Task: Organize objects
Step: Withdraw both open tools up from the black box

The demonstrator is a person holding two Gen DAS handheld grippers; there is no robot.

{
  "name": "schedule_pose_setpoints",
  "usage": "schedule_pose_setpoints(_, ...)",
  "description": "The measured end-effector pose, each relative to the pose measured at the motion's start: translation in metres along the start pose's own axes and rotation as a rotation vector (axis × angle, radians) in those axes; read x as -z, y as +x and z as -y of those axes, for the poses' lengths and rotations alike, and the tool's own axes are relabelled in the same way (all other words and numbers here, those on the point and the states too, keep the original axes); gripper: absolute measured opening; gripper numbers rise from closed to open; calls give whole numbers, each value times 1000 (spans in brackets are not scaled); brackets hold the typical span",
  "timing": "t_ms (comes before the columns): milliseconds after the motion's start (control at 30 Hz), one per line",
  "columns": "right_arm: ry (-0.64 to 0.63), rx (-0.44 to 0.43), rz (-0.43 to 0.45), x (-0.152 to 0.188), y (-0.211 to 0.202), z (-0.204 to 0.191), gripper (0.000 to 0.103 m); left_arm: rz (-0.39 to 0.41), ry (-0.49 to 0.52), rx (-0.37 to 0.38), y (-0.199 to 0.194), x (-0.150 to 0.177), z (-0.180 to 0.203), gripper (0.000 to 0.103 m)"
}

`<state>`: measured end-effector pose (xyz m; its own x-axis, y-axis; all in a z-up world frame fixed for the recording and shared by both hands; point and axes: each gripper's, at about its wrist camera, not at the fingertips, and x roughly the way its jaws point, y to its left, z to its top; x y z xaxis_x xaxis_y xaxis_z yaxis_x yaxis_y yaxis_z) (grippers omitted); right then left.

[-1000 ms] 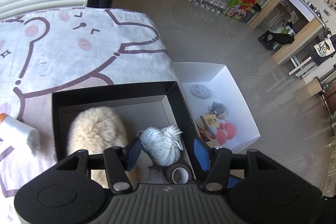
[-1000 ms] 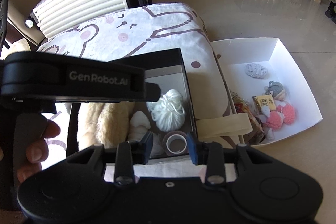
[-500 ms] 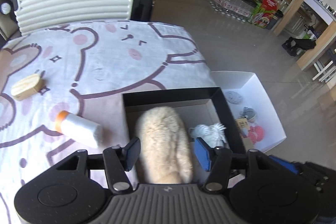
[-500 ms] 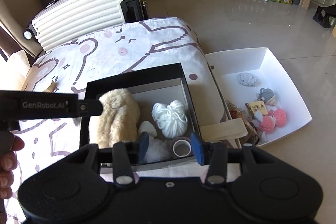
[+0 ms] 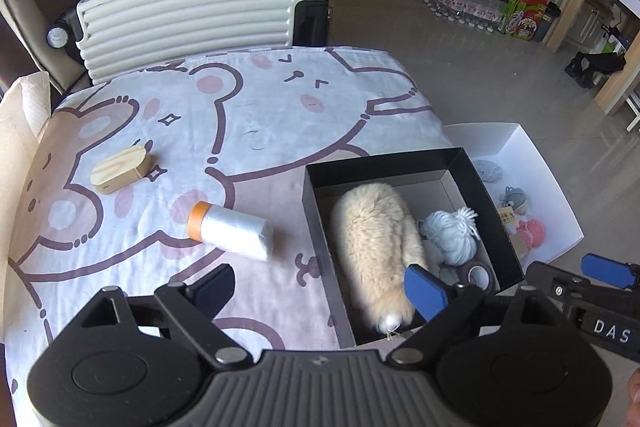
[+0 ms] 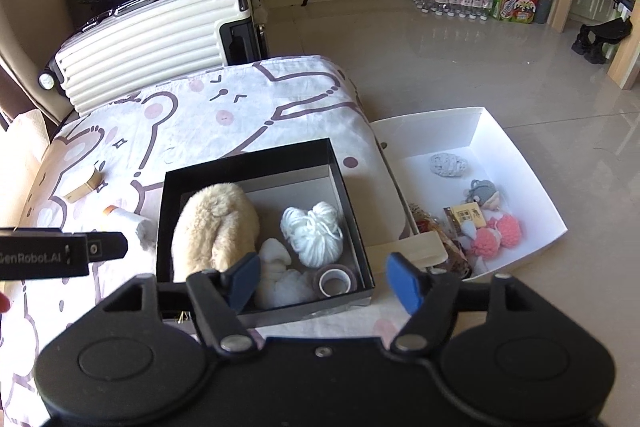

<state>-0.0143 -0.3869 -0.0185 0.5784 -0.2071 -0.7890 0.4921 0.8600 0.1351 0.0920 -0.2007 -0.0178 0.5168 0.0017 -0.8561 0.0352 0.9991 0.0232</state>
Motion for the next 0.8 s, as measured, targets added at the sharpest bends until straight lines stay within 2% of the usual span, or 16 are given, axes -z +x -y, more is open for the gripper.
schedule_pose_setpoints(200, -3, 20, 12, 3, -7, -5, 84, 0, 4, -24, -8, 8, -9, 103)
schedule_pose_setpoints(567, -17, 56, 41, 7, -21, -13, 102, 0, 7, -49, -20, 18, -20, 103)
schedule_pose_setpoints(800, -19, 73, 53, 9, -29, -14, 103, 5, -8, -56, -25, 22, -28, 103)
